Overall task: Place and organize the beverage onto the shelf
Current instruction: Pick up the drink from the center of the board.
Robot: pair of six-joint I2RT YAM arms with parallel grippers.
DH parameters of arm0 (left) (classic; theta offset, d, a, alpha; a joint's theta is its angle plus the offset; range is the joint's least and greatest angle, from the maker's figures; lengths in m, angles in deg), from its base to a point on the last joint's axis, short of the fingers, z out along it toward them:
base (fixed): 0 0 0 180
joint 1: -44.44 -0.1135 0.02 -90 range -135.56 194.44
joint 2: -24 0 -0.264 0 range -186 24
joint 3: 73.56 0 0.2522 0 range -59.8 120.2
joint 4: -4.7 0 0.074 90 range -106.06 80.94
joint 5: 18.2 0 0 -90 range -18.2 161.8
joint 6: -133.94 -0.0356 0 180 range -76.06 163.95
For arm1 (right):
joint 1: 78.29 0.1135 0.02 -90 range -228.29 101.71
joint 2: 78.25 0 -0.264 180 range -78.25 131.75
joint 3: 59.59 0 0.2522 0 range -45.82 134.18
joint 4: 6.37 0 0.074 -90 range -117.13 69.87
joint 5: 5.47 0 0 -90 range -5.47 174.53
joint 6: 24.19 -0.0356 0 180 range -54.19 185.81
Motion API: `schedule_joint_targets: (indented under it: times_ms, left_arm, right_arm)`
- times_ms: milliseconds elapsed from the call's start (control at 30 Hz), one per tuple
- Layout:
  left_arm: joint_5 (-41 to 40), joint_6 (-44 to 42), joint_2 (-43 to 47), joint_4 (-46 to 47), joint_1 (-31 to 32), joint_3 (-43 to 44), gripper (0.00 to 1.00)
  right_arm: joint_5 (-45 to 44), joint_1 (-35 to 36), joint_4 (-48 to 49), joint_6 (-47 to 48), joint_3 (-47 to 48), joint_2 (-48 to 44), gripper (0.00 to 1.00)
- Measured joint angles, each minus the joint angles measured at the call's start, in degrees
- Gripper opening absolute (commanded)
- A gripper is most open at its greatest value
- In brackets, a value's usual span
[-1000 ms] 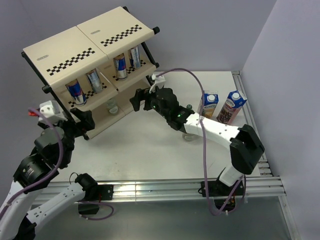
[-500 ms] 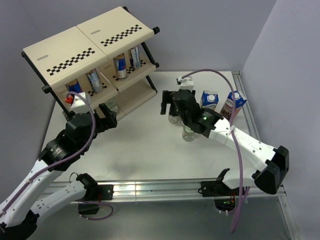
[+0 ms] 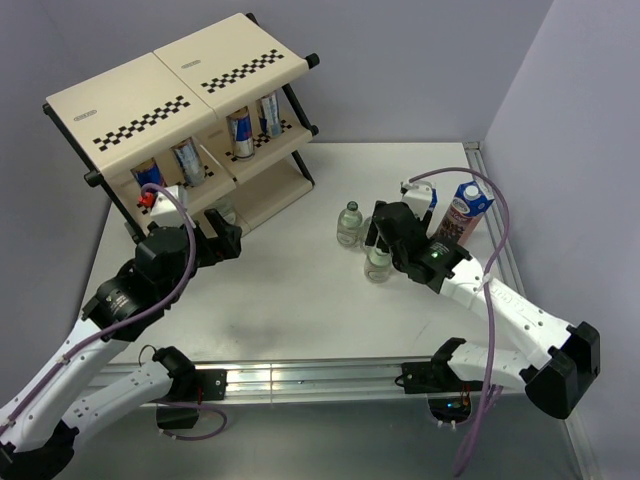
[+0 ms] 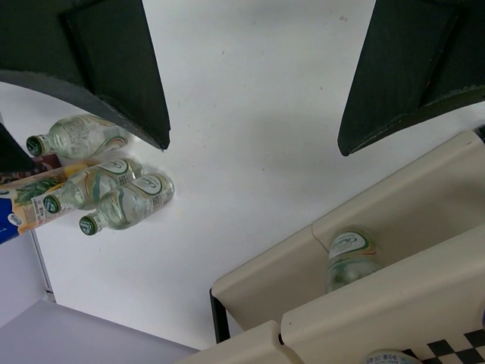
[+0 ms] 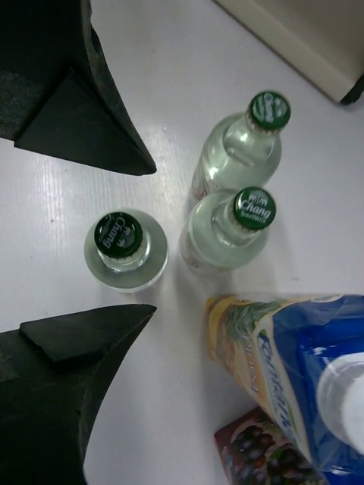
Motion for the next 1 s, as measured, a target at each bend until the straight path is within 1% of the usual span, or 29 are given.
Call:
schedule_joint_targets:
  times_ms: [133, 200, 433, 467, 567, 633, 767, 833, 867, 1000]
  left_arm:
    - [0.61, 0.35, 0.11, 0.02, 0.00, -0.07, 0.99]
    - [0.74, 0.42, 0.31, 0.00, 0.00, -0.26, 0.99]
    - [0.72, 0.55, 1.95, -0.07, 0.00, -1.11, 1.00]
    - [0.70, 0.57, 1.99, -0.04, 0.00, -1.14, 1.00]
    - [0.70, 0.55, 1.84, -0.02, 0.00, -1.18, 0.99]
    - [0.72, 0.55, 1.42, 0.09, 0.00, -1.25, 0.99]
    - [0.81, 0.59, 0.04, 0.74, 0.00, -1.68, 0.99]
    - [1.03, 0.74, -0.76, 1.31, 0.00, -1.99, 0.99]
    - [1.14, 0.83, -1.11, 1.55, 0.00, -2.12, 0.99]
    - [1.40, 1.09, -2.23, 2.47, 0.00, -3.06, 0.99]
  right_arm:
    - [0.26, -0.63, 0.81, -0.22, -1.81, 1.31, 0.72]
    - [0.70, -0.74, 1.55, -0.20, -1.86, 2.54, 0.66]
    - [0.94, -0.74, 2.73, -0.90, -1.86, 5.81, 0.55]
    - [0.66, -0.74, 2.73, -1.01, -1.88, 5.88, 0.51]
    - [-0.24, -0.74, 2.73, -1.16, -2.01, 5.86, 0.43]
    - [-0.57, -0.72, 2.95, -1.25, -2.49, 5.75, 0.43]
    - [-0.63, -0.72, 3.23, -1.27, -3.32, 5.55, 0.45]
    - [-0.70, -0.72, 3.23, -1.25, -3.34, 5.55, 0.43]
    - [-0.72, -0.72, 3.21, -1.22, -3.34, 5.55, 0.32]
    - [-0.76, -0.63, 3.34, -1.03, -3.34, 5.57, 0.19]
